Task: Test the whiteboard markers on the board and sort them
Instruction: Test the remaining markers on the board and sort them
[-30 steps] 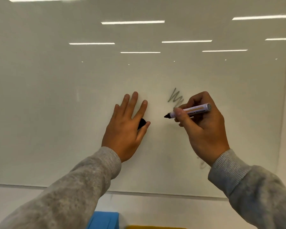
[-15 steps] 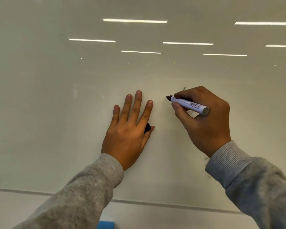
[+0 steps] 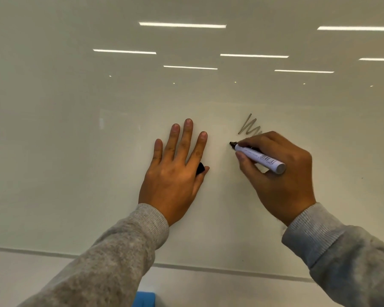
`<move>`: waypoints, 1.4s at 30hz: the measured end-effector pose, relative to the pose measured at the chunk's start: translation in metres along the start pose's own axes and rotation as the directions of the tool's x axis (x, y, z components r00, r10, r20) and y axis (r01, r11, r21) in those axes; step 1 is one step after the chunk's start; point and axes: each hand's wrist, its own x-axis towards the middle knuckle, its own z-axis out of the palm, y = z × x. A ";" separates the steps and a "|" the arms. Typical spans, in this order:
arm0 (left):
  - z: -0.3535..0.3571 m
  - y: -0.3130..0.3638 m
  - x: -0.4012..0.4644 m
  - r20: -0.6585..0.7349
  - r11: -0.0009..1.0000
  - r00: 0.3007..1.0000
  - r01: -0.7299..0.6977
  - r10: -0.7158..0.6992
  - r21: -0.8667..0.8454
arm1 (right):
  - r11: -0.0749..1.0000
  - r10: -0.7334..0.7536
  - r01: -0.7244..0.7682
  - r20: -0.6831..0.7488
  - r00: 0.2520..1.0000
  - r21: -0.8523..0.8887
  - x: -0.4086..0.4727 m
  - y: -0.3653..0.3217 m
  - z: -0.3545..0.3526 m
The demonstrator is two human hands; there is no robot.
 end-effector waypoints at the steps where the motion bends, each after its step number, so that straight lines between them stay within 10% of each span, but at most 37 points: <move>1: 0.000 0.000 0.000 0.001 1.000 1.000 0.000 0.000 -0.003 | 1.000 -0.026 0.027 0.046 0.999 -0.006 -0.003 -0.001 0.001; 42: -0.002 0.002 -0.008 0.031 0.999 0.999 0.012 -0.011 -0.030 | 0.999 0.011 -0.008 0.108 0.994 -0.031 -0.068 0.017 -0.031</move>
